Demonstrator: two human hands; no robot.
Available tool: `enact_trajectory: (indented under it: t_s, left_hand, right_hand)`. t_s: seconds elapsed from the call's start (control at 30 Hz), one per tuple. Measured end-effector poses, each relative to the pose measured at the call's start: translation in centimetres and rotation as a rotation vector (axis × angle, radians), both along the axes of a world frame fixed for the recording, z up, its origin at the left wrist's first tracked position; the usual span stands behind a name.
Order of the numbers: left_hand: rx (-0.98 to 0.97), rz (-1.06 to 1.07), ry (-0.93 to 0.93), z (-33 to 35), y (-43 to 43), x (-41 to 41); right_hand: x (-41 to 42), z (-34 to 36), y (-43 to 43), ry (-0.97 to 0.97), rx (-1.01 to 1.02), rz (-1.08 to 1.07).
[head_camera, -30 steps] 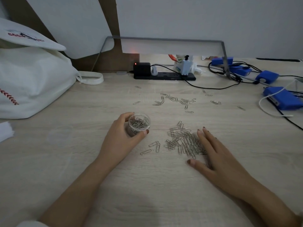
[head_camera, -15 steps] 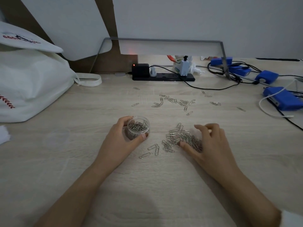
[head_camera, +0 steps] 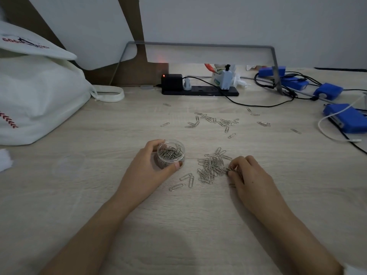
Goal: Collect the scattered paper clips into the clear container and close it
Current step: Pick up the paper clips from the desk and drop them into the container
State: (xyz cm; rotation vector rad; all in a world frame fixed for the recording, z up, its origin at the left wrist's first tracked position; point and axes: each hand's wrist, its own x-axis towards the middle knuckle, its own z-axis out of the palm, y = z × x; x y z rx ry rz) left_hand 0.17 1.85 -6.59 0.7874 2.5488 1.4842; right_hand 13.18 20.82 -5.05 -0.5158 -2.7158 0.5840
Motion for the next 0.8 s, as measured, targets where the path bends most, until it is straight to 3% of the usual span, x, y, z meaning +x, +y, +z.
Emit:
enact_trajectory:
  t_s: [0.43,0.63,0.8]
  left_hand:
    - [-0.016,-0.014,0.007,0.1,0.1,0.1]
    - [-0.035,-0.019,0.027,0.1,0.2,0.0]
    - [-0.043,-0.031,0.017,0.4,0.2,0.1]
  right_hand:
    - [-1.3,3.0,-0.2,0.116,-0.390,0.037]
    - [-5.7,5.2,-3.5,0.122,-0.358,0.222]
    - [-9.0,4.6,-6.2,0.079,-0.210,0.295]
